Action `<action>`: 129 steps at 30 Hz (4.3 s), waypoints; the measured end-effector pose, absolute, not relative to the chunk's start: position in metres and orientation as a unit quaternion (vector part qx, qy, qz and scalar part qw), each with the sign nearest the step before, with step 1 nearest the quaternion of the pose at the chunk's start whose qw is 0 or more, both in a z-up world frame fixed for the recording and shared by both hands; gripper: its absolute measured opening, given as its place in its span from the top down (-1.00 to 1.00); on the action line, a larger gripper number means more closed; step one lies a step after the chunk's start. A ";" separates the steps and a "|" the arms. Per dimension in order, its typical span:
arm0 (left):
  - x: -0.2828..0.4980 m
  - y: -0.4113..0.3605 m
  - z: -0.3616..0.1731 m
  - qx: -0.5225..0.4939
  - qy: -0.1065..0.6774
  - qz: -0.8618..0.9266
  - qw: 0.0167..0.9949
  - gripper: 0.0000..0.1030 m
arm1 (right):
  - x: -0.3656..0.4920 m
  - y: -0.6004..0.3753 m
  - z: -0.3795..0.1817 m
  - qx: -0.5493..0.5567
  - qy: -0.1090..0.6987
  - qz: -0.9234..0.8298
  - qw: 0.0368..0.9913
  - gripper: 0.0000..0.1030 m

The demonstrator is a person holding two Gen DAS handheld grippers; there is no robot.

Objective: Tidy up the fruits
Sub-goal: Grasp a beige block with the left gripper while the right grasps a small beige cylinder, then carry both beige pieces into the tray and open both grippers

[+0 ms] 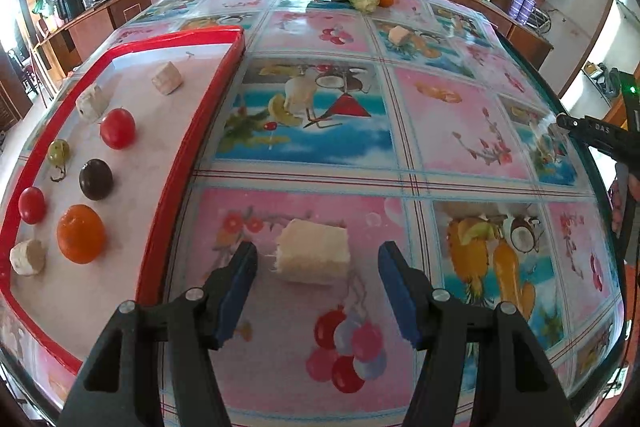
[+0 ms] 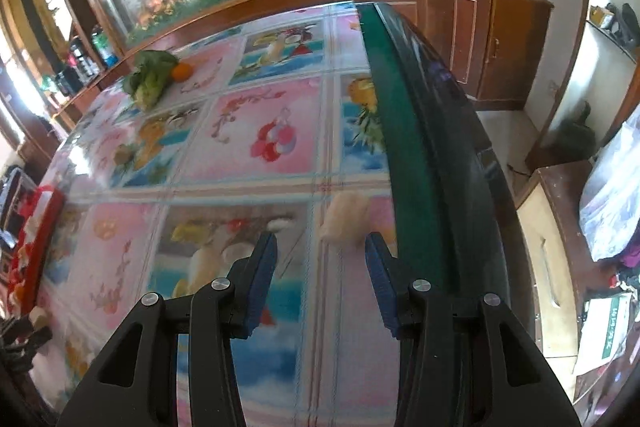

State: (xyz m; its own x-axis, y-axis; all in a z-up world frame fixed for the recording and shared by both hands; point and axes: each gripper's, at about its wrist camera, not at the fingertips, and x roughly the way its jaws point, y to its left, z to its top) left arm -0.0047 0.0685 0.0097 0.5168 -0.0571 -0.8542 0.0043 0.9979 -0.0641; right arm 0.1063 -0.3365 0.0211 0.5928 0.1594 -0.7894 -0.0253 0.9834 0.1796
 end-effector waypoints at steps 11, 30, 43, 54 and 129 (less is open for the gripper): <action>-0.008 0.074 0.010 -0.027 0.477 -0.017 0.878 0.25 | 0.129 -0.336 0.017 0.028 0.459 0.021 0.888 0.53; -0.017 0.060 0.022 -0.030 0.473 -0.060 0.879 0.36 | 0.045 -0.258 0.041 0.025 0.446 0.132 0.885 0.53; -0.031 0.079 0.041 -0.043 0.459 -0.103 0.881 0.36 | -0.011 -0.146 0.040 0.021 0.460 0.218 0.861 0.53; -0.039 0.137 0.065 -0.071 0.436 -0.087 0.893 0.36 | -0.004 -0.077 0.059 0.006 0.443 0.257 0.859 0.53; 0.023 0.247 0.052 -0.030 0.450 0.061 0.890 -0.51 | 0.041 0.103 0.058 -0.090 0.464 0.330 0.817 0.33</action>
